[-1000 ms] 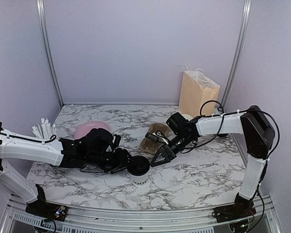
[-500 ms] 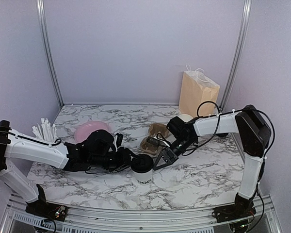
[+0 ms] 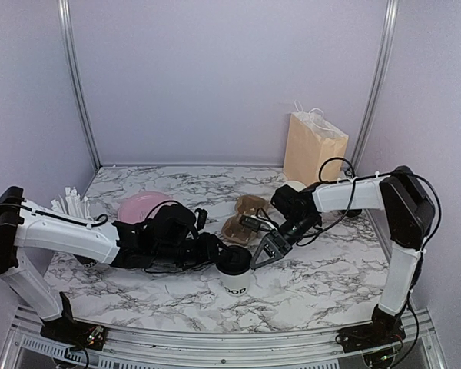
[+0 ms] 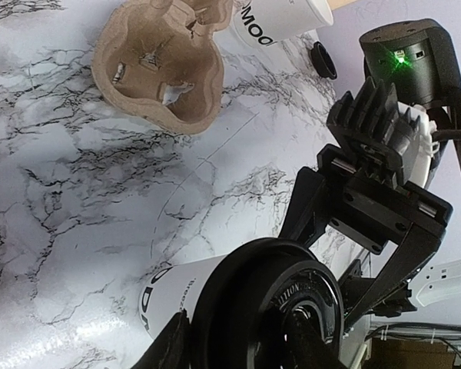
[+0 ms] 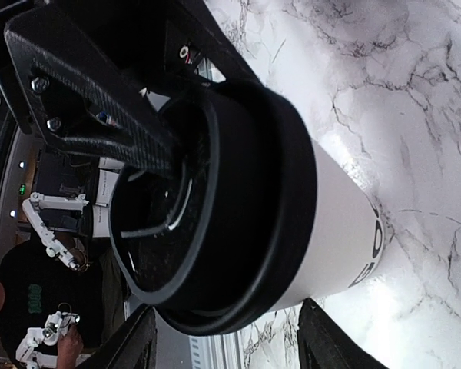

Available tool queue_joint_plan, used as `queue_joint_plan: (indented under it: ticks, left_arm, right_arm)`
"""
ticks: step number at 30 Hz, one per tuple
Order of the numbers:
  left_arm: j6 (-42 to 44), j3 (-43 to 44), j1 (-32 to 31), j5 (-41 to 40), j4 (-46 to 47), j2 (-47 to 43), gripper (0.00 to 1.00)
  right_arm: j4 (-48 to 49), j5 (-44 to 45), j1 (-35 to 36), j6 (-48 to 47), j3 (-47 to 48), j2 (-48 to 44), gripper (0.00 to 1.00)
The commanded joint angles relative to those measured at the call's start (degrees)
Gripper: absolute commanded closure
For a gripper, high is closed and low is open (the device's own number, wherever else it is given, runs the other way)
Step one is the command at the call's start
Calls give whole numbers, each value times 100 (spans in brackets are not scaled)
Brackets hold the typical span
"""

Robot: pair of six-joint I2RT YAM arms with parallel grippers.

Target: Pack the takeout coffee

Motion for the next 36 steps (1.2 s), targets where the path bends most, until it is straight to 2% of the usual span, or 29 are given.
queue_joint_plan:
  ticks: [1, 7, 10, 23, 29, 33, 36]
  left_arm:
    - [263, 85, -353, 200, -1160, 457, 59]
    - [298, 209, -552, 82, -1422, 536, 60]
    - [275, 207, -621, 56, -1442, 564, 60]
    - [164, 117, -685, 42, -1302, 900, 61]
    - [-32, -33, -862, 74, -1228, 1122, 61]
    - [-107, -89, -970, 17, -1238, 1041, 60]
    - [114, 49, -1033, -158, -1251, 812, 52]
  right_arm:
    - [286, -348, -96, -76, -2, -383, 38]
    - [426, -277, -136, 263, -63, -570, 31]
    - [580, -25, -139, 478, -113, -561, 31]
    - [579, 1444, -135, 589, -460, -89, 49]
    - [640, 2027, -134, 694, -580, 8, 53]
    - [562, 1822, -138, 573, -468, -99, 54]
    - [249, 992, -140, 148, -203, -283, 52]
